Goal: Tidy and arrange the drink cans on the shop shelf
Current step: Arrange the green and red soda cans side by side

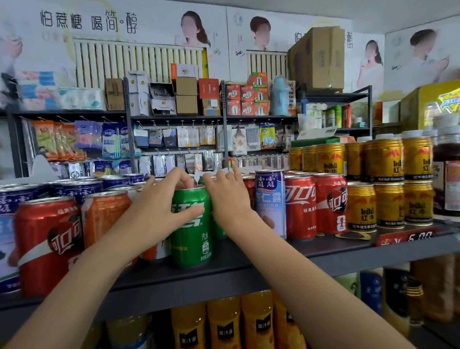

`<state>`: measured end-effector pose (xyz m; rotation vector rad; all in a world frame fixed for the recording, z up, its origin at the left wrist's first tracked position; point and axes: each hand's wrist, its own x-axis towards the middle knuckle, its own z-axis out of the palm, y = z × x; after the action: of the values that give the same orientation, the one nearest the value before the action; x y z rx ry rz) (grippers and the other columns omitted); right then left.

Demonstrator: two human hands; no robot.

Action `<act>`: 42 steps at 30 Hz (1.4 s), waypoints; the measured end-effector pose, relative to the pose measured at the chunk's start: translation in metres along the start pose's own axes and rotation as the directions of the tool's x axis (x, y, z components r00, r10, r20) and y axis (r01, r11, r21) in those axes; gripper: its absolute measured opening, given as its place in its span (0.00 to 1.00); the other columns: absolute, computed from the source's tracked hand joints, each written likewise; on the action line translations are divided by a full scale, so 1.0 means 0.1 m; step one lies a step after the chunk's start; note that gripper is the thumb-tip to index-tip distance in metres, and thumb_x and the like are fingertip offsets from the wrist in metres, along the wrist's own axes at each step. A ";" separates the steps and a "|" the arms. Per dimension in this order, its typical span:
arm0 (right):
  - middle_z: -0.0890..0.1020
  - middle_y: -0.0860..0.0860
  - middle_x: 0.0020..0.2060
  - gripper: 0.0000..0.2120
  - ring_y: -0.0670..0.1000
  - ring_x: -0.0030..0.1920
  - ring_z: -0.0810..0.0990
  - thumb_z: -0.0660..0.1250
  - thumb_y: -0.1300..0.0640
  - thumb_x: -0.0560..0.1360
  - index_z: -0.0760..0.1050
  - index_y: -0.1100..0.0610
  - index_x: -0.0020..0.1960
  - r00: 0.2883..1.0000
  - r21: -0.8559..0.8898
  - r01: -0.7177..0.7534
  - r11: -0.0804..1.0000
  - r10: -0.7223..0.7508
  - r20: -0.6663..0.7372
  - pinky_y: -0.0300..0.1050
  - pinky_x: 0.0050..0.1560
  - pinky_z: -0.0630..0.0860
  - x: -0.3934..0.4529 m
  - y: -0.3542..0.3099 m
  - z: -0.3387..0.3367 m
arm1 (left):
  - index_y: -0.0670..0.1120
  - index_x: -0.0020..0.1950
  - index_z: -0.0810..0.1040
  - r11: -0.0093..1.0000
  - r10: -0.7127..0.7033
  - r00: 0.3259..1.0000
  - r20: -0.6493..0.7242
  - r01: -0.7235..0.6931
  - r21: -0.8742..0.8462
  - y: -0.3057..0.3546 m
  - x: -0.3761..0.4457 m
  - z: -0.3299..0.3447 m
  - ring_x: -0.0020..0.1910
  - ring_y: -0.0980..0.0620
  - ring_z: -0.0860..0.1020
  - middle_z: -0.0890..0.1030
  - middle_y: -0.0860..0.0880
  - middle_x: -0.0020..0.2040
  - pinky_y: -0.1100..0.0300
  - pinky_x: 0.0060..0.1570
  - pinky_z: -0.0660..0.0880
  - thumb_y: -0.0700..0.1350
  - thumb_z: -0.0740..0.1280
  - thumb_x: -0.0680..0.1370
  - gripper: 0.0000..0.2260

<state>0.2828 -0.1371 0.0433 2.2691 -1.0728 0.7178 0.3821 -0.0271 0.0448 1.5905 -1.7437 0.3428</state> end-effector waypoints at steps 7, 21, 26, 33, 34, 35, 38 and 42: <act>0.72 0.54 0.62 0.26 0.54 0.65 0.68 0.61 0.70 0.72 0.62 0.59 0.68 0.972 0.102 -0.035 0.994 0.057 -0.228 0.50 0.74 0.45 -0.25 0.35 -0.30 | 0.54 0.47 0.67 1.000 -0.008 1.000 0.002 0.008 -0.022 0.03 -0.01 0.02 0.54 0.54 0.72 0.74 0.60 0.45 0.47 0.63 0.68 0.53 0.68 0.71 0.12; 0.75 0.54 0.61 0.16 0.54 0.62 0.72 0.60 0.68 0.75 0.75 0.56 0.59 0.994 0.468 0.105 0.877 -0.089 -0.056 0.43 0.62 0.65 -0.01 0.56 -0.55 | 0.53 0.55 0.69 0.998 -0.005 1.000 0.001 0.006 -0.057 -0.02 0.48 0.13 0.68 0.48 0.65 0.73 0.51 0.64 0.47 0.67 0.63 0.56 0.63 0.75 0.13; 0.75 0.53 0.63 0.14 0.53 0.63 0.72 0.64 0.60 0.76 0.75 0.54 0.61 0.962 0.402 0.167 0.900 -0.239 0.135 0.45 0.61 0.67 0.65 0.51 -0.62 | 0.49 0.62 0.73 0.991 -0.018 0.999 0.035 0.013 0.136 -0.11 0.82 -0.14 0.57 0.51 0.75 0.76 0.49 0.61 0.58 0.57 0.69 0.46 0.58 0.80 0.12; 0.71 0.52 0.67 0.20 0.54 0.59 0.74 0.65 0.58 0.76 0.70 0.53 0.68 0.835 0.116 0.179 0.977 -0.213 0.507 0.49 0.60 0.72 1.44 0.39 -0.14 | 0.55 0.73 0.62 0.909 -0.141 0.829 0.541 -0.108 0.402 -0.29 1.15 -0.03 0.69 0.48 0.66 0.64 0.49 0.73 0.57 0.66 0.62 0.45 0.55 0.81 0.19; 0.68 0.52 0.69 0.21 0.55 0.64 0.71 0.64 0.57 0.77 0.67 0.53 0.70 0.817 0.074 0.203 0.976 -0.211 0.537 0.50 0.63 0.70 1.50 0.38 -0.08 | 0.54 0.74 0.59 0.889 -0.180 0.793 0.582 -0.121 0.441 -0.31 1.19 -0.01 0.70 0.47 0.64 0.62 0.48 0.74 0.58 0.66 0.61 0.45 0.54 0.82 0.20; 0.65 0.52 0.71 0.22 0.56 0.67 0.69 0.63 0.56 0.78 0.65 0.52 0.71 0.800 0.054 0.214 0.975 -0.206 0.563 0.49 0.63 0.69 1.55 0.38 -0.02 | 0.54 0.75 0.56 0.875 -0.214 0.766 0.606 -0.125 0.467 -0.33 1.24 0.01 0.71 0.47 0.63 0.59 0.47 0.75 0.59 0.66 0.60 0.45 0.53 0.82 0.21; 0.62 0.51 0.73 0.22 0.56 0.67 0.69 0.60 0.55 0.79 0.63 0.49 0.73 0.754 0.012 0.210 0.978 -0.170 0.634 0.48 0.61 0.70 1.65 0.34 0.14 | 0.54 0.75 0.55 0.869 -0.261 0.750 0.608 -0.091 0.486 -0.37 1.35 0.06 0.70 0.47 0.64 0.59 0.46 0.75 0.58 0.64 0.63 0.43 0.53 0.82 0.22; 0.66 0.53 0.70 0.22 0.56 0.62 0.74 0.61 0.53 0.79 0.64 0.51 0.72 0.748 0.011 0.155 0.988 -0.125 0.652 0.50 0.60 0.73 1.78 0.31 0.27 | 0.54 0.75 0.55 0.880 -0.271 0.732 0.625 -0.074 0.469 -0.44 1.47 0.12 0.67 0.46 0.68 0.62 0.45 0.74 0.55 0.65 0.66 0.42 0.54 0.81 0.23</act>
<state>0.3614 -0.2654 0.1475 2.5913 -1.1651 -0.2059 0.4252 -0.1527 0.1230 2.3800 -2.2102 0.1218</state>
